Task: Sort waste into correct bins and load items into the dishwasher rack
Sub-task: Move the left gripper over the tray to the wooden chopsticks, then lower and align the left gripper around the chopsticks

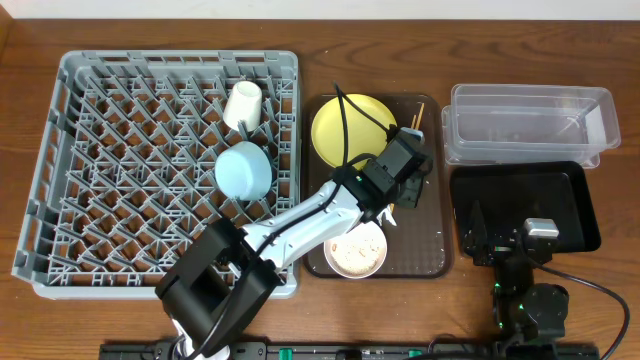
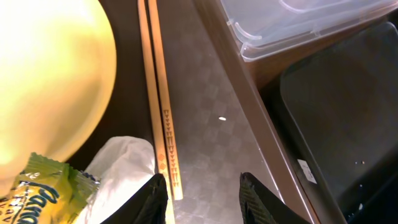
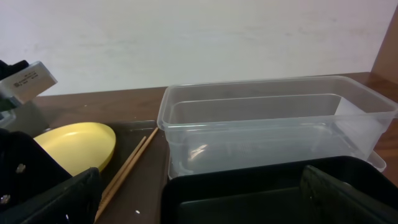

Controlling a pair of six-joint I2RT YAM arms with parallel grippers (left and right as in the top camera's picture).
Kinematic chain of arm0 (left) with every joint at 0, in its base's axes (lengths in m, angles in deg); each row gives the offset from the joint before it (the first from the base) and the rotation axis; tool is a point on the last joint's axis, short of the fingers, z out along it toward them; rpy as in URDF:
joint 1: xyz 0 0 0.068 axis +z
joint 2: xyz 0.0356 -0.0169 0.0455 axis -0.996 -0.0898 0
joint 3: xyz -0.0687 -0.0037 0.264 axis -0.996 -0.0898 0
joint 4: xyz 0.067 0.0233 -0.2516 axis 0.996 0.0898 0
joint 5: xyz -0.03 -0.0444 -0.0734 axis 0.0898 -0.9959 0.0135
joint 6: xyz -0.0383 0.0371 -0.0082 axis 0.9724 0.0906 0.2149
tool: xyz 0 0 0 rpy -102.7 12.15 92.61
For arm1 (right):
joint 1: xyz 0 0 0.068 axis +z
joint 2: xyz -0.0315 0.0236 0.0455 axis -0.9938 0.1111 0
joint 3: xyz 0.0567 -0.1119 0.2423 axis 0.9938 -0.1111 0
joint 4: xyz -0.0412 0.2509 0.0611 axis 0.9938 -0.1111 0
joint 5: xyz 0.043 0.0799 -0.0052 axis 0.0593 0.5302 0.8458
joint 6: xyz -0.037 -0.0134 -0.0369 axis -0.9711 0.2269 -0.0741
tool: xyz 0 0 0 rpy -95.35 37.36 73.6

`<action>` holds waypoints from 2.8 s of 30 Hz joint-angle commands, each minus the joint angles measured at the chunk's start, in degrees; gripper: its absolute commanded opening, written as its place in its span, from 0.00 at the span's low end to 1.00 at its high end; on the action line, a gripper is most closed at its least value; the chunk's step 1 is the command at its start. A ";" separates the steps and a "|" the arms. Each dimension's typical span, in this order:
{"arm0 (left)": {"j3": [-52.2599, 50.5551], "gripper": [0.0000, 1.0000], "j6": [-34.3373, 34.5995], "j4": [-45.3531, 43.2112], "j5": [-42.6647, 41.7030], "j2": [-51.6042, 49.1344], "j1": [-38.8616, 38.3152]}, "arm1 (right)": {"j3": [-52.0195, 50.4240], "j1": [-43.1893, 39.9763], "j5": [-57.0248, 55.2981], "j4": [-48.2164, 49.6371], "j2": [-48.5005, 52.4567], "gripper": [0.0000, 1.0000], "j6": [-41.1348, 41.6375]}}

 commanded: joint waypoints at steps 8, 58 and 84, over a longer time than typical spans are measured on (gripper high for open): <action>12.24 0.41 -3.82 14.45 1.70 0.04 1.07 | -0.09 -0.24 -0.72 -0.11 -0.07 0.99 0.68; 29.81 0.22 -8.50 24.02 2.49 -16.74 0.57 | -0.09 -0.24 -0.72 -0.11 -0.07 0.99 0.68; 24.50 0.06 -8.52 17.11 6.69 -16.76 0.61 | -0.09 -0.24 -0.74 -0.11 -0.04 0.99 0.68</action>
